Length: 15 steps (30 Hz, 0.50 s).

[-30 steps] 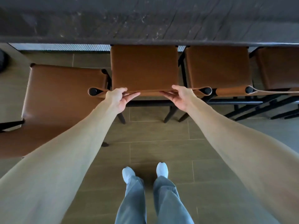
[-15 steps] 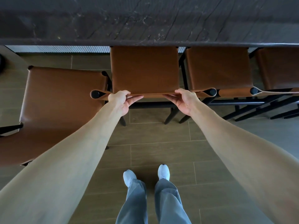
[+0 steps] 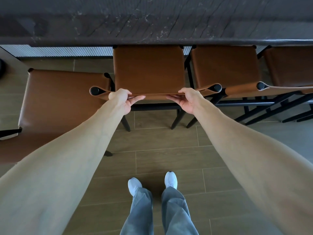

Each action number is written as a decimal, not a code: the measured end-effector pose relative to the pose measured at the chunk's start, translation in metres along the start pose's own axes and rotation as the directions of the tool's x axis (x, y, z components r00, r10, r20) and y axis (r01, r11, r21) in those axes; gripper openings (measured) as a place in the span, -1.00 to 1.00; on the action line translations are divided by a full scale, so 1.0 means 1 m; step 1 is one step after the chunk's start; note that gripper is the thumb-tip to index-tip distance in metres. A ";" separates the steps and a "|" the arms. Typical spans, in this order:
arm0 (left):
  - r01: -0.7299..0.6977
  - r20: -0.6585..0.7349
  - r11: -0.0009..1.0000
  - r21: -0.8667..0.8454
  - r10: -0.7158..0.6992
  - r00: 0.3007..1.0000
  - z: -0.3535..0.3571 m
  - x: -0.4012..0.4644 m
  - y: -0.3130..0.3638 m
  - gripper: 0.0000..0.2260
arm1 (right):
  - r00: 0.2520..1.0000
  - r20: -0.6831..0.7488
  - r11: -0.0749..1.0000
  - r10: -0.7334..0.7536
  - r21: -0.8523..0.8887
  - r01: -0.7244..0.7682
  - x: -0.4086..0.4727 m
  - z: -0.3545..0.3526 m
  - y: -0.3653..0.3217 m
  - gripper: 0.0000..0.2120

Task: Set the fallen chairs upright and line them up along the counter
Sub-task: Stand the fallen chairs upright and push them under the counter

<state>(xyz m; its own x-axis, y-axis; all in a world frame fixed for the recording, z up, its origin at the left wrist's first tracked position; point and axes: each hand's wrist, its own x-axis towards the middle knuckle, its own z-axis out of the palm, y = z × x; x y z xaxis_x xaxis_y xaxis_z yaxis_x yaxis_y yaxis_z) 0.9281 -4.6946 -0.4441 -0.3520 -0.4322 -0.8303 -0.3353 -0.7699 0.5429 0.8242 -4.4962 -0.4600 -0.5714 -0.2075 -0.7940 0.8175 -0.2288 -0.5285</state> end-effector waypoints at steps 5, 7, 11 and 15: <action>0.003 -0.025 1.000 0.010 -0.003 1.000 0.002 -0.003 0.002 -0.60 | 0.999 -0.034 1.000 0.014 0.010 -0.013 0.003 0.002 0.001 -0.61; 0.004 -0.032 1.000 0.013 -0.004 0.999 0.003 -0.004 0.001 -0.62 | 0.999 -0.038 1.000 0.014 0.001 -0.014 0.005 0.002 0.002 -0.60; -0.006 -0.084 0.999 0.040 0.009 0.996 0.007 -0.005 -0.002 -0.81 | 0.997 -0.072 1.000 -0.001 -0.013 0.000 0.010 0.002 0.000 -0.57; -0.104 -0.166 0.927 0.360 0.174 0.971 0.004 -0.010 -0.012 -0.74 | 0.996 -0.087 0.970 0.011 -0.242 -0.032 -0.004 0.001 0.000 -0.62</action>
<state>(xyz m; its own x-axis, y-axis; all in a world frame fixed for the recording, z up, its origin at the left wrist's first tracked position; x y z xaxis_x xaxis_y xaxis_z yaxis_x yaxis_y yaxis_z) 0.9328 -4.6790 -0.4417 -0.2547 -0.6315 -0.7323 -0.5890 -0.4993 0.6354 0.8268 -4.4967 -0.4564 -0.5536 -0.1265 -0.8231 0.8286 0.0147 -0.5596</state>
